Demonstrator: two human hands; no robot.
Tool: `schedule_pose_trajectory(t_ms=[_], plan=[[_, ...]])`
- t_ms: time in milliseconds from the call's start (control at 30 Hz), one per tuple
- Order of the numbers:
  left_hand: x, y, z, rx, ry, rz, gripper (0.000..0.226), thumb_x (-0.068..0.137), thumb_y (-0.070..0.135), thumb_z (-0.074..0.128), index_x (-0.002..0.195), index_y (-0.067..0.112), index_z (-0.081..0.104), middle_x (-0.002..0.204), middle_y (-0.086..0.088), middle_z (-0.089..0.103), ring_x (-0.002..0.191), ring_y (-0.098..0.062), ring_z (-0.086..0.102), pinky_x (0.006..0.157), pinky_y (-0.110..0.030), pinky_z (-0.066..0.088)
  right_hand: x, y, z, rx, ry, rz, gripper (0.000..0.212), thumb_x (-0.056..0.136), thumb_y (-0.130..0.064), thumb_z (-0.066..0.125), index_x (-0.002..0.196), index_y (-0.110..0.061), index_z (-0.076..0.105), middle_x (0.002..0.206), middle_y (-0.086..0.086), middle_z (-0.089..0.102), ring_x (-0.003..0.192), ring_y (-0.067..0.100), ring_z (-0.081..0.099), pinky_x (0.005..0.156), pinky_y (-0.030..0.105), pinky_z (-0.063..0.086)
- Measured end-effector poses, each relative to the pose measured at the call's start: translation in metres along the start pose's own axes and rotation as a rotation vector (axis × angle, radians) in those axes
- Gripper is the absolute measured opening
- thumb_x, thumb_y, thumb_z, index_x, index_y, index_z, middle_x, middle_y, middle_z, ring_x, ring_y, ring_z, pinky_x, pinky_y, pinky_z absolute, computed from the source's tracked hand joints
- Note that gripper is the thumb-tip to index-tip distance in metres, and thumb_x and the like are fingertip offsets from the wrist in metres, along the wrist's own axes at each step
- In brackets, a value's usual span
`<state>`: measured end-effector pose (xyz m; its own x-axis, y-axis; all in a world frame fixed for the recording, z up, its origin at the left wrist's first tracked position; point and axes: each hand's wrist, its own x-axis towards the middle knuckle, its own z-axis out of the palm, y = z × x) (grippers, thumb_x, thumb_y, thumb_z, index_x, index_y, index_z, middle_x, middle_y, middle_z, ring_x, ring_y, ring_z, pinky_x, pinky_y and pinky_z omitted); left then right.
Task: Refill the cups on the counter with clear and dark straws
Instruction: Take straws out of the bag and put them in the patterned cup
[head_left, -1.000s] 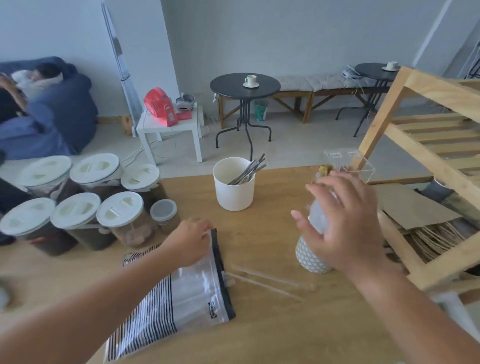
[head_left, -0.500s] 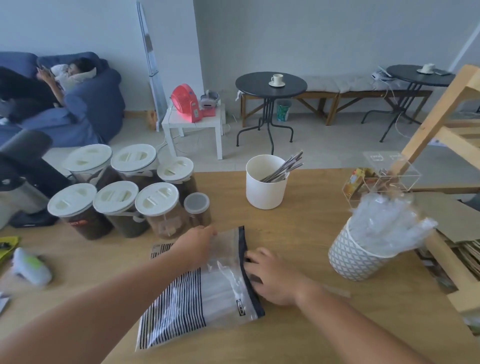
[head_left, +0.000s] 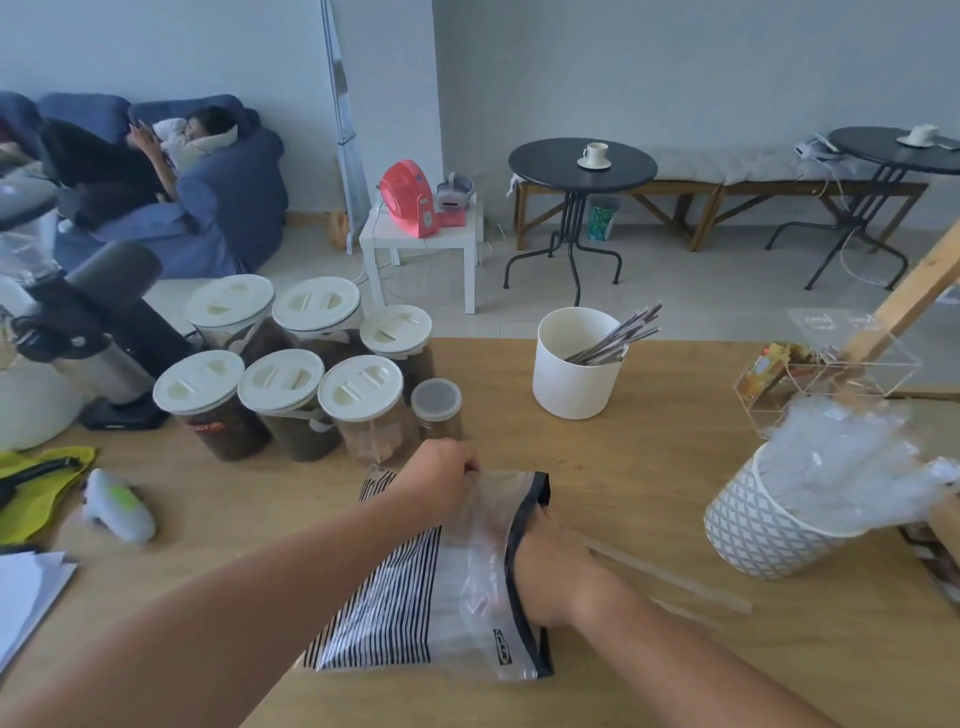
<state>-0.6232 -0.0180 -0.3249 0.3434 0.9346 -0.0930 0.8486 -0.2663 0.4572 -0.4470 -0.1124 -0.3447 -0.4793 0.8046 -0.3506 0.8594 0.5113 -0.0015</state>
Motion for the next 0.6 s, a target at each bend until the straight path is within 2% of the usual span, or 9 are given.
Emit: schedule_pose_trajectory(t_ms=[67,167,267,333,433,533,600], plan=[[0.001,0.001,-0.002,-0.01,0.011,0.016,0.02,0.092,0.011,0.058,0.098,0.014,0.077,0.1,-0.002,0.073,0.095,-0.018,0.065,0.084,-0.029,0.051,0.0,-0.005,-0.001,0.011,0.002,-0.024,0.027,0.104,-0.032,0.061,0.121,-0.013,0.069,0.121,0.011,0.067,0.115,0.035,0.057,0.103,0.046,0.041],[0.001,0.001,-0.003,-0.007,0.017,0.037,0.019,0.094,0.011,0.058,0.1,0.014,0.076,0.102,-0.002,0.071,0.096,-0.018,0.064,0.084,-0.028,0.049,0.0,-0.008,-0.003,0.045,-0.017,-0.057,0.016,0.105,-0.023,0.062,0.096,-0.011,0.068,0.097,0.008,0.064,0.093,0.028,0.054,0.088,0.039,0.039],[0.002,0.001,-0.003,0.003,0.02,0.068,0.018,0.095,0.011,0.058,0.1,0.014,0.075,0.103,-0.002,0.067,0.096,-0.018,0.062,0.084,-0.027,0.048,0.002,-0.011,-0.001,0.073,-0.095,-0.054,0.019,0.106,-0.013,0.058,0.096,-0.004,0.072,0.083,0.01,0.061,0.078,0.027,0.053,0.065,0.035,0.04],[0.002,0.001,-0.003,0.013,0.016,0.089,0.017,0.096,0.01,0.057,0.1,0.013,0.074,0.103,-0.002,0.065,0.096,-0.018,0.061,0.086,-0.028,0.049,0.004,-0.015,0.001,0.128,-0.132,-0.022,0.019,0.104,-0.009,0.058,0.099,-0.001,0.074,0.075,0.008,0.056,0.071,0.027,0.052,0.05,0.032,0.034],[0.002,0.001,-0.003,0.025,0.012,0.135,0.018,0.098,0.01,0.055,0.103,0.012,0.072,0.106,-0.004,0.063,0.099,-0.021,0.061,0.09,-0.031,0.049,0.005,-0.018,0.0,0.178,-0.163,0.004,0.015,0.101,-0.008,0.061,0.104,-0.001,0.074,0.073,0.008,0.055,0.059,0.024,0.046,0.045,0.029,0.029],[0.002,-0.001,-0.002,0.018,0.011,0.212,0.019,0.1,0.008,0.056,0.105,0.008,0.074,0.107,-0.006,0.066,0.101,-0.02,0.061,0.089,-0.021,0.043,0.001,-0.01,-0.003,0.206,-0.203,0.029,0.014,0.1,0.0,0.06,0.088,-0.004,0.066,0.067,0.005,0.046,0.055,0.02,0.038,0.046,0.031,0.029],[0.001,-0.001,-0.002,0.015,0.004,0.267,0.019,0.101,0.007,0.058,0.106,0.007,0.076,0.107,-0.006,0.067,0.102,-0.018,0.06,0.088,-0.018,0.039,-0.008,-0.002,-0.011,0.215,-0.232,0.036,0.029,0.098,0.01,0.056,0.075,-0.009,0.057,0.07,0.005,0.047,0.059,0.02,0.04,0.051,0.032,0.032]])
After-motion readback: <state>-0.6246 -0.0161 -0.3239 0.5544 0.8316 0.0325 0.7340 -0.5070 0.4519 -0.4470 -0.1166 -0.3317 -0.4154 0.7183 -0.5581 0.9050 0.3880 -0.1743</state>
